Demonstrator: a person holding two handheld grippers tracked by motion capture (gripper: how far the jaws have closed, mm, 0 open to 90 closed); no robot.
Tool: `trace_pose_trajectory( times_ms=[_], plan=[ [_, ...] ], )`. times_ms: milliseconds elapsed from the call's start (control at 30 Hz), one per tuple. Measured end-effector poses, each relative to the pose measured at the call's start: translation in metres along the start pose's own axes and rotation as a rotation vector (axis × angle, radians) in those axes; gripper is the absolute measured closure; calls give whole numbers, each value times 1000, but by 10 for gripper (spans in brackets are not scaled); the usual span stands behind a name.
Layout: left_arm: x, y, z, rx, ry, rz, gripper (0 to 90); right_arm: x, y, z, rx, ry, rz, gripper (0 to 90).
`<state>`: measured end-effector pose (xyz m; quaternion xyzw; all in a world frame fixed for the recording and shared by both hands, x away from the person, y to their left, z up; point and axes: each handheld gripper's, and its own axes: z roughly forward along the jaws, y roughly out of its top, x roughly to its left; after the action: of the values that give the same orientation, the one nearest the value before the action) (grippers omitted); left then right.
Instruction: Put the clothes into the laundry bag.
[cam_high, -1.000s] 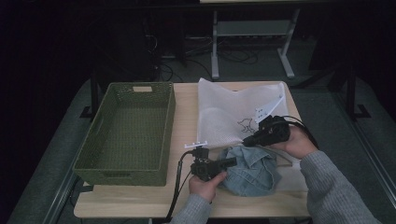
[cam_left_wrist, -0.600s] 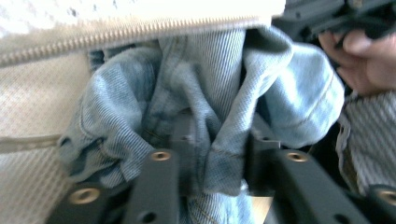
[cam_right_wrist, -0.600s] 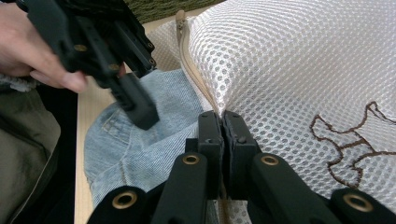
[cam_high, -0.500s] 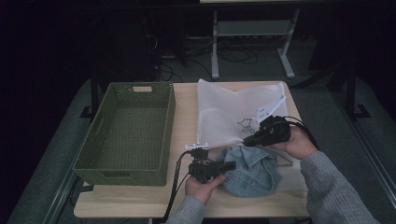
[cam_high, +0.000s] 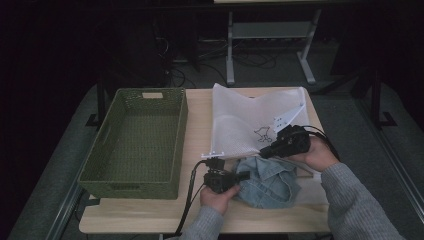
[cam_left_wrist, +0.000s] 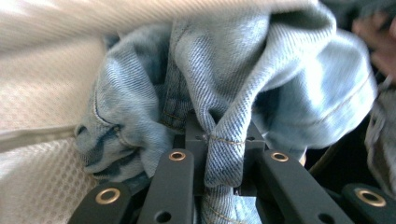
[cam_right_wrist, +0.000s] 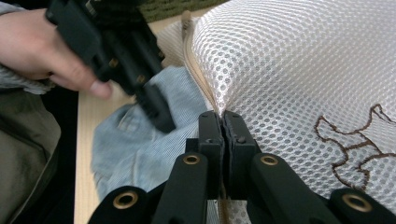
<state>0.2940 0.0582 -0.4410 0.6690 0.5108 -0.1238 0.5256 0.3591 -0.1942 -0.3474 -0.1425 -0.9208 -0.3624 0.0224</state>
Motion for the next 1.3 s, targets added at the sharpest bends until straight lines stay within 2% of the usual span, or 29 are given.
trace_pose_trajectory(
  times_ms=[167, 233, 367, 467, 533, 600, 633, 667, 733, 833, 900, 933, 967, 1067, 1233, 1300],
  plan=[
    [0, 3, -5, -51, 10, -14, 807, 4, 1, -5, -5, 20, -13, 873],
    [-1, 3, -5, -63, 6, -14, 807, 4, 2, -8, -25, 33, -15, 873],
    [0, 0, -3, -31, 22, 7, 791, 3, 2, -5, -7, 25, -6, 873],
    [1, -5, -6, 5, 34, 43, 692, 1, 1, 0, 1, 26, -3, 872],
    [2, -7, -10, 40, 38, 60, 539, 0, 0, 2, 7, 24, 6, 872],
    [0, -9, -15, 58, 44, 94, 461, -1, -1, 2, 4, 24, 9, 872],
    [-1, -10, -17, 82, 50, 114, 433, -2, -1, 3, 5, 23, 9, 873],
    [-3, -11, -19, 94, 55, 128, 416, -2, 0, 3, 4, 22, 10, 872],
    [-5, -13, -22, 116, 88, 180, 401, -2, 0, 4, 6, 19, 8, 872],
    [-8, -15, -24, 122, 124, 206, 402, -1, 0, 4, 8, 17, 7, 872],
    [-7, -15, -25, 114, 129, 200, 396, -1, 0, 5, 9, 15, 6, 872],
    [-7, -15, -28, 88, 123, 163, 396, -1, 0, 5, 9, 15, 7, 872],
    [-7, -16, -29, 81, 125, 160, 381, -2, -1, 5, 9, 15, 8, 872],
    [-2, -16, -28, 93, 106, 109, 383, -3, -1, 6, 11, 18, 15, 872],
    [8, -16, -11, 184, 73, 23, 385, -4, 0, 8, 15, 20, 13, 872],
    [8, -18, -3, 188, 76, 23, 385, -3, 1, 9, 16, 20, 7, 872]
  ],
)
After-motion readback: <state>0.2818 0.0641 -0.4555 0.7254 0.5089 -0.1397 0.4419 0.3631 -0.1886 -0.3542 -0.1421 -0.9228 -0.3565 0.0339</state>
